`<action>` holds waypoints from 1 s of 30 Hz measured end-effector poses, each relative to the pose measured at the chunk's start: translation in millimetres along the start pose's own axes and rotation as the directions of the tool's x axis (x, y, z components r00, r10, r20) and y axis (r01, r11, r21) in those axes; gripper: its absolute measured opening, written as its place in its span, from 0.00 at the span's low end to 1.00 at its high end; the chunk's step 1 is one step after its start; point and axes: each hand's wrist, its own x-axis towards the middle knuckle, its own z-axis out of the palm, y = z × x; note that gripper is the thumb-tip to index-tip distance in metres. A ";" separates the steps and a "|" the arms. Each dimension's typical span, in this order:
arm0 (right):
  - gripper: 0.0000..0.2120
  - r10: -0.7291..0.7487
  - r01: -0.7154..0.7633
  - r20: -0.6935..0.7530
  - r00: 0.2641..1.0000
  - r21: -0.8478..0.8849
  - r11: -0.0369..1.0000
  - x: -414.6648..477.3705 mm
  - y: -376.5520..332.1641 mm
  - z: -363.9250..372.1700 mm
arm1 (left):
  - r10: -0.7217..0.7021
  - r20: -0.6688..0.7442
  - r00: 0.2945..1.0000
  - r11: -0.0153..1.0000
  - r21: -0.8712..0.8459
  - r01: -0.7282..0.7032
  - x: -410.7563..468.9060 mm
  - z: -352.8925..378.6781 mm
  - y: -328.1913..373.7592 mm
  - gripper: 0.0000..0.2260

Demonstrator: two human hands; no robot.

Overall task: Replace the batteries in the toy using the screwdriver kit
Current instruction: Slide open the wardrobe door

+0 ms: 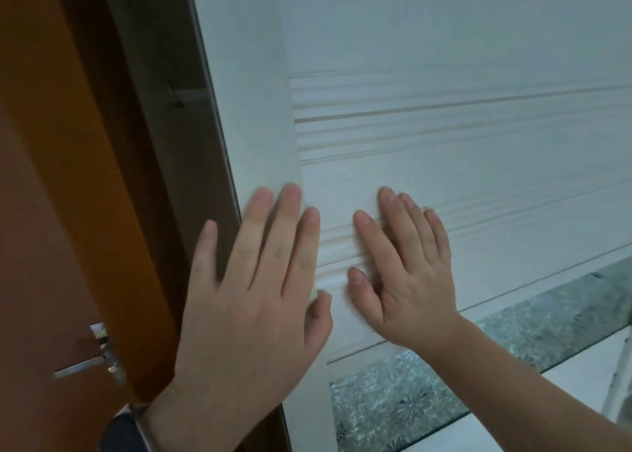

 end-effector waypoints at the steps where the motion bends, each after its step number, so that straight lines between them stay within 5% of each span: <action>1: 0.26 -0.001 0.001 -0.002 1.000 0.002 1.000 -0.8 5.9 -0.1 | -0.012 -0.015 1.000 1.000 -0.021 0.011 3.1 3.7 5.7 0.34; 20: 0.24 0.020 -0.021 0.016 1.000 0.042 0.999 -17.4 114.7 -21.3 | -0.167 -0.231 0.959 0.956 -0.278 0.099 57.0 53.9 105.2 0.29; 30: 0.24 0.042 -0.044 0.055 0.998 0.046 0.998 -24.8 152.7 -30.7 | -0.178 -0.316 0.932 0.861 -0.508 -0.008 81.8 65.9 135.0 0.22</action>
